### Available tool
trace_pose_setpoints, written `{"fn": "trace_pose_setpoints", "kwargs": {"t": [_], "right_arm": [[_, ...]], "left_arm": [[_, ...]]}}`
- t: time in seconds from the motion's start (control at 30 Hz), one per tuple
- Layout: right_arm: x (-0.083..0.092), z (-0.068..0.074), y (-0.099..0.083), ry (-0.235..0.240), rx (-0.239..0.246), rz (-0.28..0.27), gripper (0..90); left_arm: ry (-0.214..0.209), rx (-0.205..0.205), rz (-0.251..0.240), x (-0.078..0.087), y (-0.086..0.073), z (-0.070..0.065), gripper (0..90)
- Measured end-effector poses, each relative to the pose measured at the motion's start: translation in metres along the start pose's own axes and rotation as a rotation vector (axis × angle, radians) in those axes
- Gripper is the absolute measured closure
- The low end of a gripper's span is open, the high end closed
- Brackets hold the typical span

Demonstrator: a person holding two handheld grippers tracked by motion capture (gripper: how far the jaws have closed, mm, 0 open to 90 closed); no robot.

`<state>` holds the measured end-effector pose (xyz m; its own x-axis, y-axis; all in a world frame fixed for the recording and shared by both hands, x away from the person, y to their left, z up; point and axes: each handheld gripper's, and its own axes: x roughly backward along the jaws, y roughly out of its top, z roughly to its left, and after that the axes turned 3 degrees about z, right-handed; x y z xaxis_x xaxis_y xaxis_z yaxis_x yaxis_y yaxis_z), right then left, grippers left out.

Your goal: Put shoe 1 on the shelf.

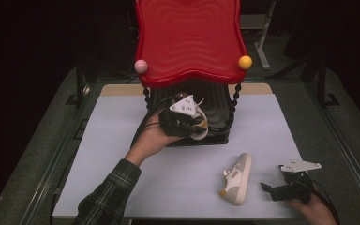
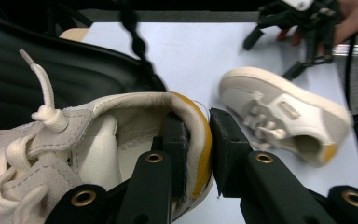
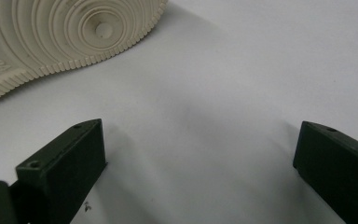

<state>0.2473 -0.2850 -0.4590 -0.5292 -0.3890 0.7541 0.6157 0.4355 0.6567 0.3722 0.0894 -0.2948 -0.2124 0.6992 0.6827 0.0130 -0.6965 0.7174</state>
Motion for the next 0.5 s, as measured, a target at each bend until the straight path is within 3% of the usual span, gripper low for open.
{"fn": "trace_pose_setpoints", "kwargs": {"t": [0.13, 0.27, 0.5], "right_arm": [[0.0, 0.0, 0.0, 0.001, 0.0, 0.0, 1.4], [0.0, 0.0, 0.0, 0.001, 0.0, 0.0, 1.4], [0.0, 0.0, 0.0, 0.001, 0.0, 0.0, 1.4]], "left_arm": [[0.019, -0.016, 0.017, -0.005, -0.003, 0.013, 77.2], [0.021, -0.005, 0.019, -0.009, -0.008, 0.021, 77.3], [0.02, -0.013, 0.032, -0.015, -0.012, 0.02, 77.4]]}}
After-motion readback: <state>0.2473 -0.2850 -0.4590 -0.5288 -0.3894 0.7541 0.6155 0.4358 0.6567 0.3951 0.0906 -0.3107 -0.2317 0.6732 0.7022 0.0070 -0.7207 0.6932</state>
